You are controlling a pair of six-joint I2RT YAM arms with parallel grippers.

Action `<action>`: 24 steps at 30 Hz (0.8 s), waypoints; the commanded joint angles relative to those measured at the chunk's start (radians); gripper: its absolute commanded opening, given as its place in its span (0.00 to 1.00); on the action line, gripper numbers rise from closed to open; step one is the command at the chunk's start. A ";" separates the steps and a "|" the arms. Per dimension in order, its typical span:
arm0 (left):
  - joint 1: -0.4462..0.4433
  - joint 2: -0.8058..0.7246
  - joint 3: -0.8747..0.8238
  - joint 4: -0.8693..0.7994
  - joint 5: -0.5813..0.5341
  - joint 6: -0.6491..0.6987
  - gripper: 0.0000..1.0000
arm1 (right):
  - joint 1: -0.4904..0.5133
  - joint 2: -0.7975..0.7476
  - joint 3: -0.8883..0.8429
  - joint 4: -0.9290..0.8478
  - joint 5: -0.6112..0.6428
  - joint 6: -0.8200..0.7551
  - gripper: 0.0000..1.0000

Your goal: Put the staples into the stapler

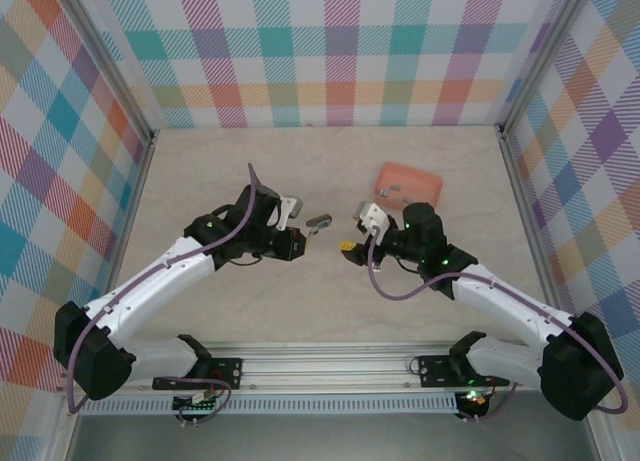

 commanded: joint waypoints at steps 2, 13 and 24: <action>-0.006 0.016 0.053 -0.049 0.074 0.001 0.06 | 0.014 0.017 0.055 -0.042 -0.110 -0.365 0.73; -0.006 0.028 0.072 -0.070 0.115 0.000 0.06 | 0.113 0.140 0.092 0.021 -0.111 -0.743 0.65; -0.006 0.036 0.083 -0.078 0.132 -0.002 0.06 | 0.133 0.266 0.147 0.154 -0.115 -0.759 0.62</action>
